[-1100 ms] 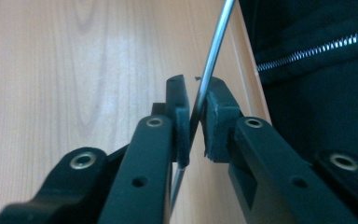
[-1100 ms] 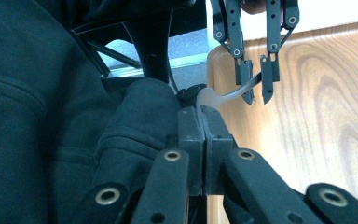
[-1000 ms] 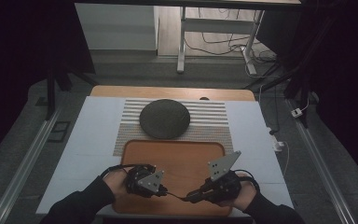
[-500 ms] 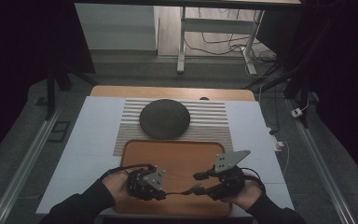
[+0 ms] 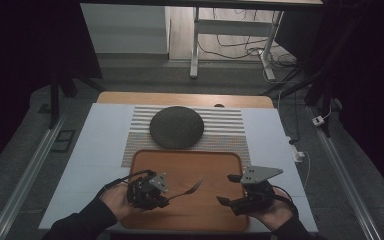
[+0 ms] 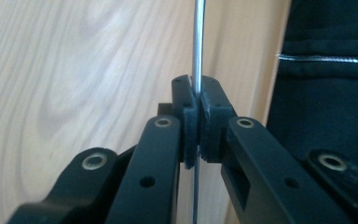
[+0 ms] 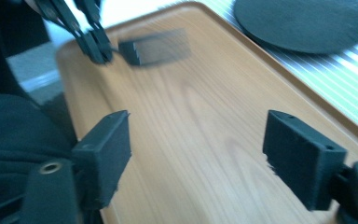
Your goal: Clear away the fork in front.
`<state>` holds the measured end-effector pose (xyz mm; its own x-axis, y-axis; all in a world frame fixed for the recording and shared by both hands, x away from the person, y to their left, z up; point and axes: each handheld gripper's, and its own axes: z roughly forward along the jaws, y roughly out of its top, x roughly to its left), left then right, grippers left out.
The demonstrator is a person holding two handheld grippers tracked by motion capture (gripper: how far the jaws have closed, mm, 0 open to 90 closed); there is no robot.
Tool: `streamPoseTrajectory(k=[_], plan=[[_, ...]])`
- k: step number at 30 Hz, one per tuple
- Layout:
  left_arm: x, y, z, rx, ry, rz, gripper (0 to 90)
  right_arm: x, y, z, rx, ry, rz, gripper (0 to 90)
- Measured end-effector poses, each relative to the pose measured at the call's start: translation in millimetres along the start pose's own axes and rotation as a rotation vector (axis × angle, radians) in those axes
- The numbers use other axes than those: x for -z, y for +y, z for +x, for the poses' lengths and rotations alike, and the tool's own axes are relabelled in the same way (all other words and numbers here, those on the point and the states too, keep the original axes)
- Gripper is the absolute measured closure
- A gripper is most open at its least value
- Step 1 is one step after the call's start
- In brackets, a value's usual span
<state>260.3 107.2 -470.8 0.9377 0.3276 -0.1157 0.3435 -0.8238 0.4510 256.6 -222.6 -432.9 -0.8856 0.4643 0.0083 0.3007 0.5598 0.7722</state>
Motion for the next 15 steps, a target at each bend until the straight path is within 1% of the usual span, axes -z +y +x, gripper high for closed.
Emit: streamPoseTrajectory(k=[2, 4, 6, 9, 13, 15], plan=[[2.7, -3.7, 3.7, 0.054, 0.012, 0.008, 85.8, 2.3, -4.4, -0.1, -0.015, -0.036, 0.009, 19.8], [4.9, -8.5, 7.5, 0.111, 0.018, 0.009, 85.8, 5.1, -8.3, -0.5, -0.031, -0.059, 0.013, 19.7], [7.0, -13.7, 10.8, 0.167, 0.024, 0.009, 85.8, 9.1, -12.0, -0.7, -0.052, -0.083, 0.009, 17.0], [9.4, -21.4, 15.1, 0.255, 0.028, -0.001, 85.8, 14.9, -18.0, -3.0, -0.095, -0.101, -0.014, 10.9], [10.9, -29.6, 20.3, 0.346, 0.037, 0.001, 85.8, 20.4, -27.3, -6.7, -0.171, -0.118, -0.026, 3.9], [10.8, -33.1, 22.1, 0.387, 0.046, 0.009, 85.7, 22.6, -31.4, -7.8, -0.193, -0.138, -0.026, 1.3]])
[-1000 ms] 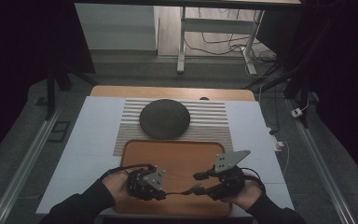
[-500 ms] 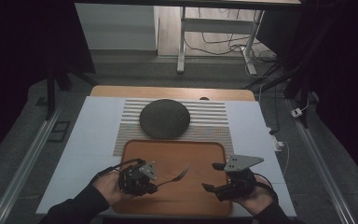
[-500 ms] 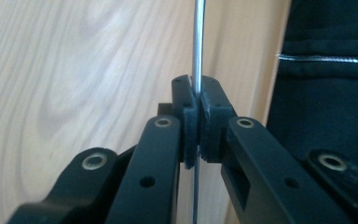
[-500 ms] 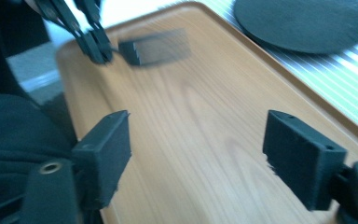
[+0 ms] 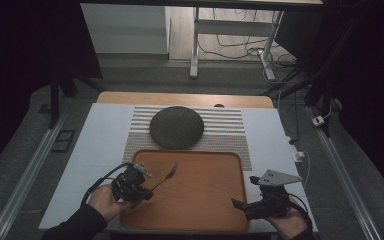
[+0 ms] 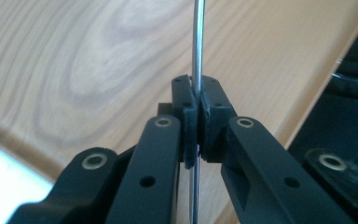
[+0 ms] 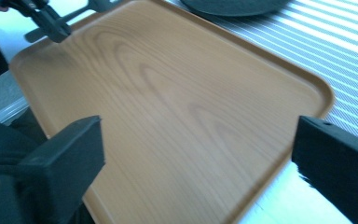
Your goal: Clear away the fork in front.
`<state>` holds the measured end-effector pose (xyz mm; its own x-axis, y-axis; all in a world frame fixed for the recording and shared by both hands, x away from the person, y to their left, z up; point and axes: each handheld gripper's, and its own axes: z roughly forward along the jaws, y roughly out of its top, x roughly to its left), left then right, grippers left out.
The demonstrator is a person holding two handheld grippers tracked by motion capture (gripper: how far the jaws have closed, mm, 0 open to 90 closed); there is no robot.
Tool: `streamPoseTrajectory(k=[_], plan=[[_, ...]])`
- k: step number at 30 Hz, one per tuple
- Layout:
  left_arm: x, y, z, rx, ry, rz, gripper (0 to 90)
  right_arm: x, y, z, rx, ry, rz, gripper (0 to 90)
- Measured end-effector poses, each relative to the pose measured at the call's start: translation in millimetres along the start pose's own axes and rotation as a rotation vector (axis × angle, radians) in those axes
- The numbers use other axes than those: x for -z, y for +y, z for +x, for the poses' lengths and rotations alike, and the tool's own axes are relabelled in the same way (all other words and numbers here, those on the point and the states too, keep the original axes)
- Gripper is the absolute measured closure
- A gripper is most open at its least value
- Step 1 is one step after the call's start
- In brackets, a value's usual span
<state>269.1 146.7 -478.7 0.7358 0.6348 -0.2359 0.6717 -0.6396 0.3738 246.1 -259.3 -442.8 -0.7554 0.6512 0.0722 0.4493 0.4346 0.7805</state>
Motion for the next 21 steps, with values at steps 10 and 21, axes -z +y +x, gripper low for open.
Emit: streamPoseTrajectory(k=[10, 21], plan=[[-10.6, -7.4, 17.3, 0.194, 0.016, 0.067, 85.7, 10.5, -14.1, -3.3, -0.029, -0.034, 0.023, 0.0], [-20.3, -5.3, 24.5, 0.265, 0.012, 0.143, 85.2, 15.4, -22.1, -5.2, -0.025, -0.062, 0.066, 0.0]])
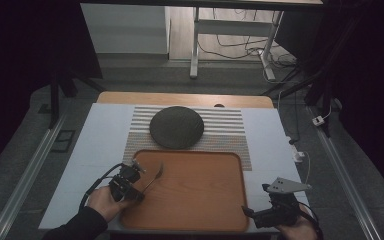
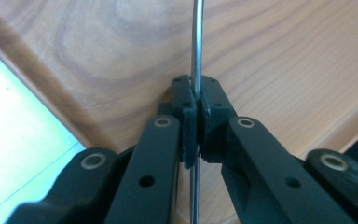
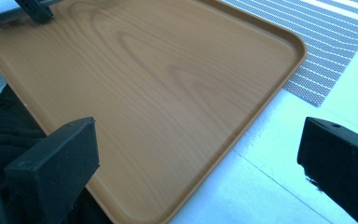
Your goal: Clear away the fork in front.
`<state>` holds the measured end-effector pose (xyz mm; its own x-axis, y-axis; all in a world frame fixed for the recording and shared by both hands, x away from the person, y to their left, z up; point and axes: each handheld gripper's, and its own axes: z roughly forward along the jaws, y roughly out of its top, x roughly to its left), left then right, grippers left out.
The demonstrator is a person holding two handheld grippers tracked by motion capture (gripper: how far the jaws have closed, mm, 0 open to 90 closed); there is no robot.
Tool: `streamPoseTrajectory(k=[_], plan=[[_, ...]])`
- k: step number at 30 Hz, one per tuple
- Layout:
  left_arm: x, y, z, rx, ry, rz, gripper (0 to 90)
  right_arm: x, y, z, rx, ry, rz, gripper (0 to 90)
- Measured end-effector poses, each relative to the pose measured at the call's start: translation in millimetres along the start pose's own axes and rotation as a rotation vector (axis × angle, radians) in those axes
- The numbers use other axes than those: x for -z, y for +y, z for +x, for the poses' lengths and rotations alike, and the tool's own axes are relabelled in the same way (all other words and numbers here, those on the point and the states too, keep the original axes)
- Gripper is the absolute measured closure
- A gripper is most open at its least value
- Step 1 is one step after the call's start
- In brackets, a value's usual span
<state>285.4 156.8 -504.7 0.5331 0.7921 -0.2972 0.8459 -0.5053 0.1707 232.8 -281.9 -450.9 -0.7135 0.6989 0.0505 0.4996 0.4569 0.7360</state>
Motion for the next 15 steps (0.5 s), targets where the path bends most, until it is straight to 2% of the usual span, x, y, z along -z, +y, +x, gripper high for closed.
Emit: streamPoseTrajectory(k=[3, 9, 15], plan=[[0.1, -0.4, 0.9, 0.003, 0.003, -0.006, 84.8, 0.6, -1.4, -0.9, -0.001, -0.005, 0.007, 0.0], [1.1, -1.7, 0.5, -0.007, 0.046, -0.022, 82.8, 4.1, -3.2, -2.8, -0.009, -0.012, 0.004, 0.0], [6.0, -3.2, 2.3, -0.018, 0.036, -0.061, 75.9, 7.3, -5.2, -4.8, -0.026, -0.011, -0.011, 0.0]])
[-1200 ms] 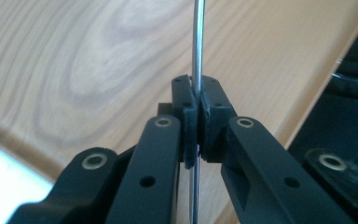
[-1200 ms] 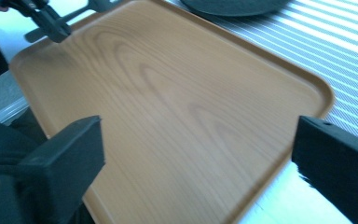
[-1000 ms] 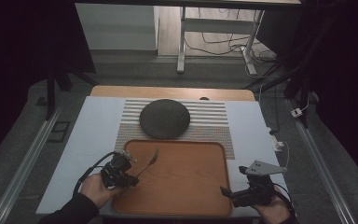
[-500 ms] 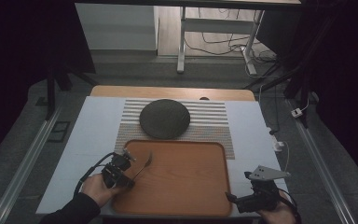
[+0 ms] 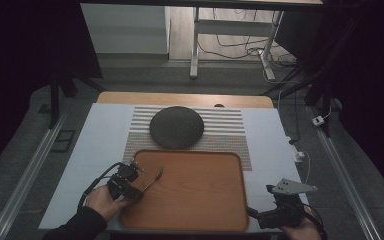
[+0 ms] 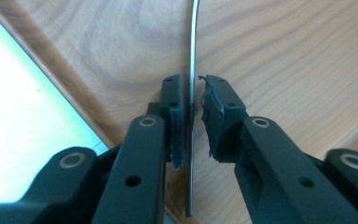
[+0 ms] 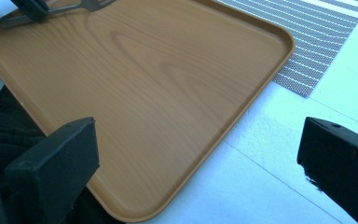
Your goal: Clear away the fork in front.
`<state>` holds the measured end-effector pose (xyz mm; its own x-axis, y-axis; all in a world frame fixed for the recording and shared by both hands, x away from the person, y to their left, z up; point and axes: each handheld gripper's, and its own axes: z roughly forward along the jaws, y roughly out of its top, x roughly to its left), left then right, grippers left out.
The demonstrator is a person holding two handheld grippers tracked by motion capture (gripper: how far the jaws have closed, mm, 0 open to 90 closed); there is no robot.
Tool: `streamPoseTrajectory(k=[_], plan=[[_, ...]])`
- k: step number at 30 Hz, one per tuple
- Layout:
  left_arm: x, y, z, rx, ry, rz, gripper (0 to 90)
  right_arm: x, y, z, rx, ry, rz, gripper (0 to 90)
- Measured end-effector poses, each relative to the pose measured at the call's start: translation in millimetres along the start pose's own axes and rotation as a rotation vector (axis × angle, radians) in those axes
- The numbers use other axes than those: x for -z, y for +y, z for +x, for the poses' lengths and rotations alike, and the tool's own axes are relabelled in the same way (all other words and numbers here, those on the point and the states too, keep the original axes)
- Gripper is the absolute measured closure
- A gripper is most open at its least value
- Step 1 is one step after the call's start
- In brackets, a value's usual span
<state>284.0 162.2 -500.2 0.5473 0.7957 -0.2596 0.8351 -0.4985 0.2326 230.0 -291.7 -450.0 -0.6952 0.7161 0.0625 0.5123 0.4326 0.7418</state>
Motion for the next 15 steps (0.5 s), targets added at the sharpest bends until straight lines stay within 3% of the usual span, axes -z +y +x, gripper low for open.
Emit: streamPoseTrajectory(k=[7, 10, 15], plan=[[11.1, 2.4, 0.7, -0.062, -0.017, -0.123, 71.1, 2.8, -1.5, -1.3, -0.026, 0.0, -0.004, 0.0], [14.9, 5.8, 2.0, -0.089, -0.026, -0.17, 76.5, 4.1, -2.2, -1.1, -0.028, -0.003, -0.005, 0.0], [16.1, 14.6, 5.6, -0.098, -0.04, -0.219, 86.2, 5.4, -3.0, 0.9, -0.022, -0.007, -0.01, 0.0]])
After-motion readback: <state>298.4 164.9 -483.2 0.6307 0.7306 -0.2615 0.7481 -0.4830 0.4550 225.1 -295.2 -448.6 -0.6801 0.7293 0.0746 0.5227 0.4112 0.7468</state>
